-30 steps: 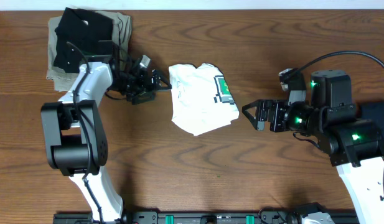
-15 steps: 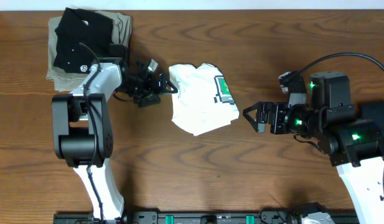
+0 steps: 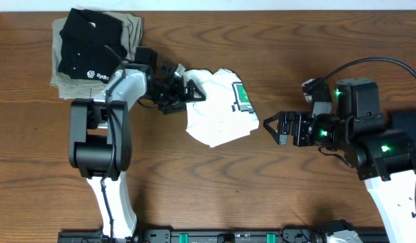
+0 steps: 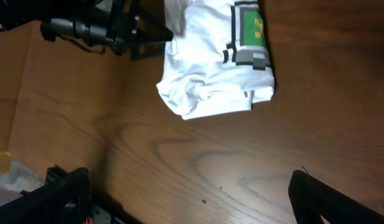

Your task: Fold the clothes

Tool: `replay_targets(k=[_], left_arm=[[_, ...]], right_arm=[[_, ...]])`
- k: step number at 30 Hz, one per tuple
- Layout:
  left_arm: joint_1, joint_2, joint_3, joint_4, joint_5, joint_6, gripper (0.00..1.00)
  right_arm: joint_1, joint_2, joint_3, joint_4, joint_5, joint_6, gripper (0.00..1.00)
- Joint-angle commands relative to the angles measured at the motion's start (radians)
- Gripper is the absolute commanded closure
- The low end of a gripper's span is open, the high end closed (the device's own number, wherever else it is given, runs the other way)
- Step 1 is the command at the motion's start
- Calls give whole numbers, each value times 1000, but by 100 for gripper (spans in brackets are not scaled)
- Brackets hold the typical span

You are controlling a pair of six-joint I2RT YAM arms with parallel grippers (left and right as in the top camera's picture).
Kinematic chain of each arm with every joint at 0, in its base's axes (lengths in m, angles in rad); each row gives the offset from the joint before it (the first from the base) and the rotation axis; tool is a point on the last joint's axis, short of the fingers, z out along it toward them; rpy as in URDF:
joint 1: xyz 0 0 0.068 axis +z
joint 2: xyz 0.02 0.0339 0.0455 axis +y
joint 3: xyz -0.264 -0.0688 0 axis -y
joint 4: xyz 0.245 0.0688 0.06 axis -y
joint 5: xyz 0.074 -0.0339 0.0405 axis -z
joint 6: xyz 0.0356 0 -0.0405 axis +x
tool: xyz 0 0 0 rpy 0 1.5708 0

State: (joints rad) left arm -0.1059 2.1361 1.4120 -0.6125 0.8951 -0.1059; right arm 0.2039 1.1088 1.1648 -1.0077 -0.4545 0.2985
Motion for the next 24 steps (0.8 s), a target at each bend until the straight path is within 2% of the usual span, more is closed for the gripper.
replay_targets(k=[1,5,13,18,24], left_arm=[[-24,34,-6,6,-19,-43,3],[-45,34,-11,14,-101,-108,3],[-58,34,-86,122,-108,-178,3],[-60,34,-106,145,-109,-181,3],[-74,34,-107,148,-200,-181,3]], right_arm=[[-7,-3,8,-11,2,-16,1],[-7,-3,8,-15,2,-15,1],[-7,-3,8,-33,2,-16,1],[-7,-3,8,-38,2,-16,1],[-7,-3,8,-40,2,-16,1]])
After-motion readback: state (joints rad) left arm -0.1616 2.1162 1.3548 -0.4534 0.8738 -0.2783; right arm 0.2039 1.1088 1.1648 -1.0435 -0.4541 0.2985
